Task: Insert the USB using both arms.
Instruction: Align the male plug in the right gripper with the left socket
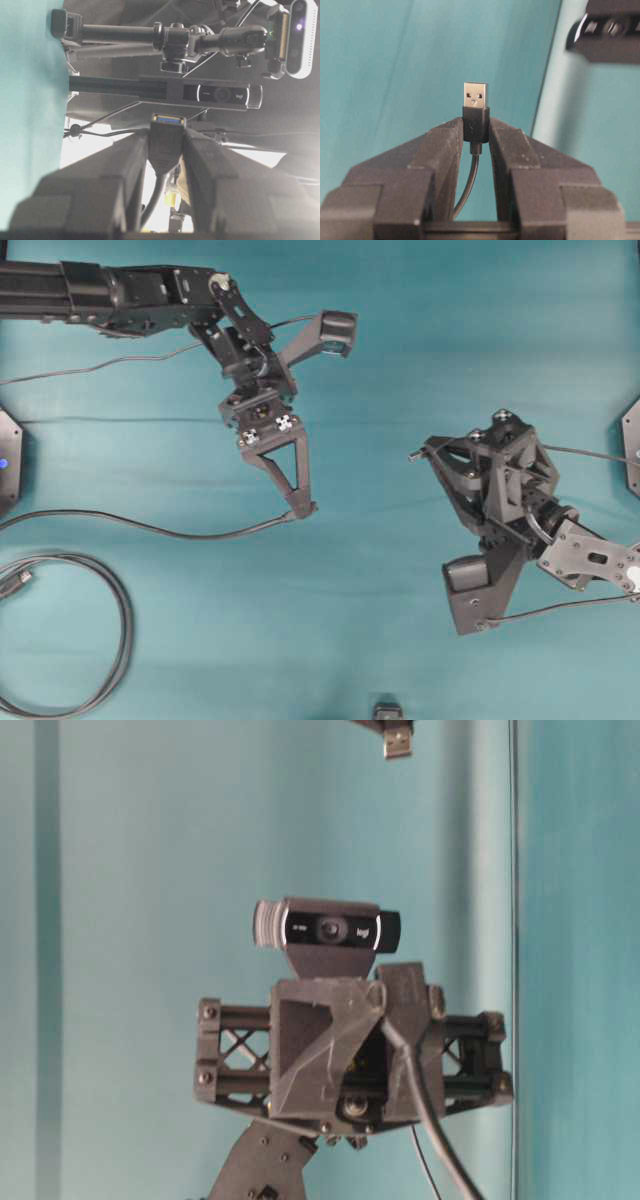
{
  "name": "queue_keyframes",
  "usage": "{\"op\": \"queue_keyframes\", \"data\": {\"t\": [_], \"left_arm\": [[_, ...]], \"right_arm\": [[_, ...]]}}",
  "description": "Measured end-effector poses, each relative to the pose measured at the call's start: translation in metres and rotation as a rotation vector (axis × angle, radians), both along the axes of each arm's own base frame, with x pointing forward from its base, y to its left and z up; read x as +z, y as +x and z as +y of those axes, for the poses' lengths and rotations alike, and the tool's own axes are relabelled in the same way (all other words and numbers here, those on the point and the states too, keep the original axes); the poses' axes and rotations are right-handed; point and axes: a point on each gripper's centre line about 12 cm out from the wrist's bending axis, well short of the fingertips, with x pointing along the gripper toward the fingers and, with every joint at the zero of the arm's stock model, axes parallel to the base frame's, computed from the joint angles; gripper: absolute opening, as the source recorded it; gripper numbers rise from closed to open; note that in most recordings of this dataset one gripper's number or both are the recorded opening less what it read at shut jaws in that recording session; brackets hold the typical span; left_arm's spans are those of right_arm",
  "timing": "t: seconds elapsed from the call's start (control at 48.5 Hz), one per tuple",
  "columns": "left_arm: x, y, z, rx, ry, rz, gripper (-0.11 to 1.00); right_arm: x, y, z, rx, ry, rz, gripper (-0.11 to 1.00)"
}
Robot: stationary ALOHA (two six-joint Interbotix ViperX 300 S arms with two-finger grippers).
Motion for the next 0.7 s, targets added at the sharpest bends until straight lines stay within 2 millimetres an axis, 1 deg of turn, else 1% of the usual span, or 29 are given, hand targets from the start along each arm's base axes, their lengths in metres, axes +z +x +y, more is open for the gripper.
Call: {"op": "queue_keyframes", "data": {"t": [0.289,0.495,0.702], "left_arm": [[0.0,0.022,0.007,-0.01,-0.01,-0.015,0.29],[-0.008,0.033,0.011,-0.012,-0.027,0.011,0.29],[-0.006,0.041,0.013,-0.011,-0.021,-0.005,0.29]], "right_arm": [[0.001,0.008,0.01,0.024,-0.038,0.019,0.2],[0.001,0.015,0.019,0.047,-0.075,0.046,0.2],[-0.003,0.021,0.023,0.044,-0.09,0.058,0.2]]}}
